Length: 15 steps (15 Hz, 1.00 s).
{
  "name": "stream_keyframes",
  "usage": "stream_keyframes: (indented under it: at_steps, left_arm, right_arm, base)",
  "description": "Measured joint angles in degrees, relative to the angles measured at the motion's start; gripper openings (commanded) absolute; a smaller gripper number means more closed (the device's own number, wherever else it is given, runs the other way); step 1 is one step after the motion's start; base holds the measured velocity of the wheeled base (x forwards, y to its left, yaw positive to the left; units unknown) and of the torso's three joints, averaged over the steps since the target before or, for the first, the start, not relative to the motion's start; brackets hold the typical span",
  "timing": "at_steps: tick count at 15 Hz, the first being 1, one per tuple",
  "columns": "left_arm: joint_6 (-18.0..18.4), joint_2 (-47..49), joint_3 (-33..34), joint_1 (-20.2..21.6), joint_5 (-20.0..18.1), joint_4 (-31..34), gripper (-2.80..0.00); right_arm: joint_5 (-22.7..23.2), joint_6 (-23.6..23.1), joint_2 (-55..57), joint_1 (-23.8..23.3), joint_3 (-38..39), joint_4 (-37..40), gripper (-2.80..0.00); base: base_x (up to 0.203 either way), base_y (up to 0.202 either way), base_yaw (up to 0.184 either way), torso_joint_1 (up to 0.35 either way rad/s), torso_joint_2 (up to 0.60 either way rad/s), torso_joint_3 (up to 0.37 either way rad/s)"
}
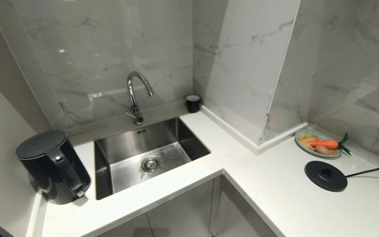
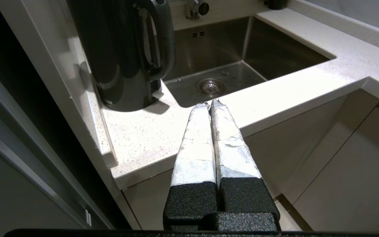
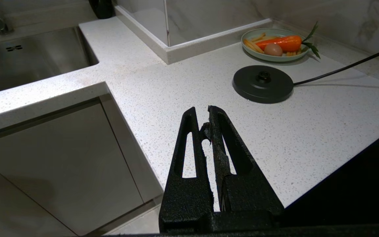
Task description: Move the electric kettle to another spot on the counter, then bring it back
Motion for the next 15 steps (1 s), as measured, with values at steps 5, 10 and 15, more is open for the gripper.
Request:
stream_keyframes:
  at_steps: [5,10,15]
  left_arm:
    - [-0.3,0.0,0.0,-0.1,-0.1,0.0,-2.80]
    - [-0.3,0.0,0.0,0.0,-0.1,0.1,-2.80]
    - [-1.0,0.0,-0.1,-0.1,-0.1,0.2,-2.80]
  right_arm:
    - [0.0,0.0,0.0,0.0,0.0,0.0,-2.80]
    - [0.0,0.0,0.0,0.0,0.0,0.0,-2.80]
    - [0.0,0.0,0.0,0.0,0.0,0.0,-2.80]
  base:
    - [0.000,0.000,0.000,0.000,0.00,0.000]
    - [0.000,0.000,0.000,0.000,0.00,0.000]
    - [0.000,0.000,0.000,0.000,0.00,0.000]
